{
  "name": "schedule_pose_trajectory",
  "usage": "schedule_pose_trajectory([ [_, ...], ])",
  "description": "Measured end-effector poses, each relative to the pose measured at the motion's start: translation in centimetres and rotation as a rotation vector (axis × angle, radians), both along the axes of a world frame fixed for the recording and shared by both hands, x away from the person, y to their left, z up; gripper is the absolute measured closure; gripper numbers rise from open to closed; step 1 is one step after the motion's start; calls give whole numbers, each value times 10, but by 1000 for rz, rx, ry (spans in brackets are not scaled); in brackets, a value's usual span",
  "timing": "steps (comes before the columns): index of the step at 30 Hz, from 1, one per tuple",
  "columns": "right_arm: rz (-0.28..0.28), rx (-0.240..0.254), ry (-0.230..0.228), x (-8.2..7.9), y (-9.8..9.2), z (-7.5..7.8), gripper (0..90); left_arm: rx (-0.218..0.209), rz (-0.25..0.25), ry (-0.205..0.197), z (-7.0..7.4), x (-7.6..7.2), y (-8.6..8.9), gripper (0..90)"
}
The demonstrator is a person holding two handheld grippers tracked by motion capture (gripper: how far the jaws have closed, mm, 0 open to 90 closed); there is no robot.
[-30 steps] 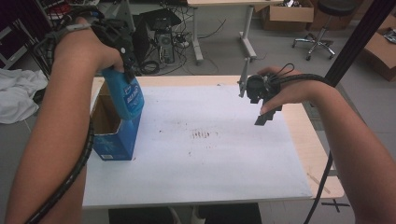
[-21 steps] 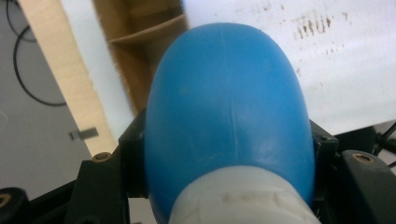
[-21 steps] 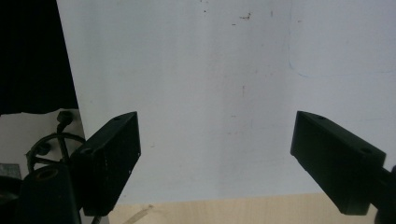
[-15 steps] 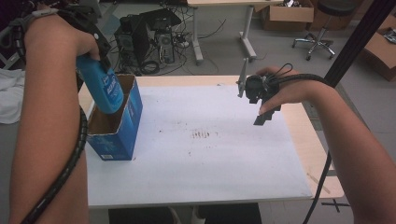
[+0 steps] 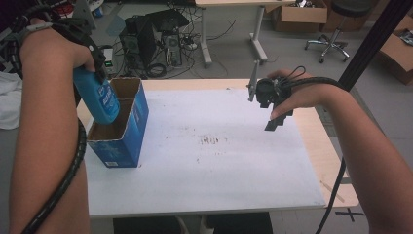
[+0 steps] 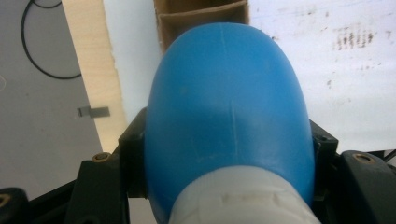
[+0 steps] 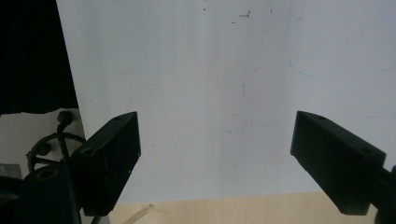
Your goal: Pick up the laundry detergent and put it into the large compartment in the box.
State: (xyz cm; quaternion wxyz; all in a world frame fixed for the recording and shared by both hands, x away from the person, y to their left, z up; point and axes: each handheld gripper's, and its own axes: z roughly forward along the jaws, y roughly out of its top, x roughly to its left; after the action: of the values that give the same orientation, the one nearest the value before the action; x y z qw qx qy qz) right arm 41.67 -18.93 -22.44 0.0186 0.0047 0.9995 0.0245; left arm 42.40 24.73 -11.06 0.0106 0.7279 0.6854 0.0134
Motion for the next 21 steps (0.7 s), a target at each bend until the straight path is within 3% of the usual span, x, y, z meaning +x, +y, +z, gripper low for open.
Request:
schedule_pose_trajectory([
  [21,4,-1,6,-1,4,-3,160,-4,-37,65,-84,11,3,379],
])
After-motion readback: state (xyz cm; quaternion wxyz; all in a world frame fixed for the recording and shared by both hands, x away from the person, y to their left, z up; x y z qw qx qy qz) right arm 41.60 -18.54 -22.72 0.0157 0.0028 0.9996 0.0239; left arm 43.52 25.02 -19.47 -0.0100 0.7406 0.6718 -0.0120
